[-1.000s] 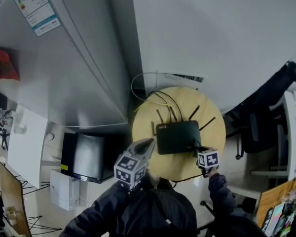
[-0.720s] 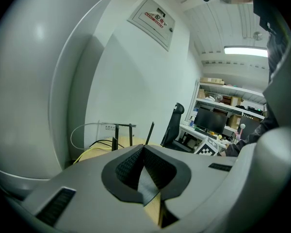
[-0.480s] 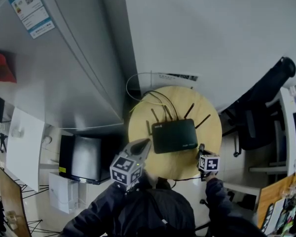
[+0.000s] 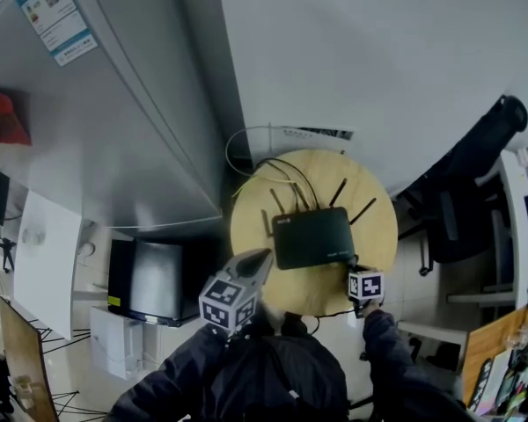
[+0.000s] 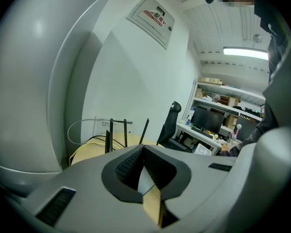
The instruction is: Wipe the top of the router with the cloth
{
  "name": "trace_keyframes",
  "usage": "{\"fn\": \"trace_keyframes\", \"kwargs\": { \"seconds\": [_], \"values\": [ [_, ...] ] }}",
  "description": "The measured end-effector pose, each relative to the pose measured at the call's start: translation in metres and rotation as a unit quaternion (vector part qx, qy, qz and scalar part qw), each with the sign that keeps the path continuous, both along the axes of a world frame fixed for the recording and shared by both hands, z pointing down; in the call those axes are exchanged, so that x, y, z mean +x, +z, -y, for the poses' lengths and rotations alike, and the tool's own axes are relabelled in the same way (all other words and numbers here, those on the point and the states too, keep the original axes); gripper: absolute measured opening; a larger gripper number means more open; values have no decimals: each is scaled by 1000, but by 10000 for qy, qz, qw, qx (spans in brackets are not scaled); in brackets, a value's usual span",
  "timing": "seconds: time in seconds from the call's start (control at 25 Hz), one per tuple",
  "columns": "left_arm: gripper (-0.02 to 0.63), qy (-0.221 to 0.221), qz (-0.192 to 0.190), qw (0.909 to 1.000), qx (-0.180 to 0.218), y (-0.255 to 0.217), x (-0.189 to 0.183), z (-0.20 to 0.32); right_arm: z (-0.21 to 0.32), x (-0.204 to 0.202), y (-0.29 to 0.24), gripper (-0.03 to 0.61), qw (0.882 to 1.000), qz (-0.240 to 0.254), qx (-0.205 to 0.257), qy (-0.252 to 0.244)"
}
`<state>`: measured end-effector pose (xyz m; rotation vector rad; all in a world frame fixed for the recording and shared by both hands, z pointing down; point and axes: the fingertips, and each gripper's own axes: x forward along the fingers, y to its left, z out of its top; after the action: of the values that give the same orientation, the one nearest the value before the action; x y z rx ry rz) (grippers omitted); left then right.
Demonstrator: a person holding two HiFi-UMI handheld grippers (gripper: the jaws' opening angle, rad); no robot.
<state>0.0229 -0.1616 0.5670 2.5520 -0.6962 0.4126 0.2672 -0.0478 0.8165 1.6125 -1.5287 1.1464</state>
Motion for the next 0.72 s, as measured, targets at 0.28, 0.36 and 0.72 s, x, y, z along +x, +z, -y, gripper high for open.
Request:
{"fn": "trace_keyframes", "kwargs": {
  "seconds": [0.28,0.36,0.72],
  "values": [
    [2,-68,-20,10000,32,-3,-9,1,15,-39,-3,74,9992,164,78,-342],
    [2,-87,-23,10000,32,-3,-11,2,21,-59,-5,74,9982,212,128,-539],
    [2,-170,-46,9998,78,-5,-26,6,40,-163,-10,74,9899,548,214,-1290]
  ]
}}
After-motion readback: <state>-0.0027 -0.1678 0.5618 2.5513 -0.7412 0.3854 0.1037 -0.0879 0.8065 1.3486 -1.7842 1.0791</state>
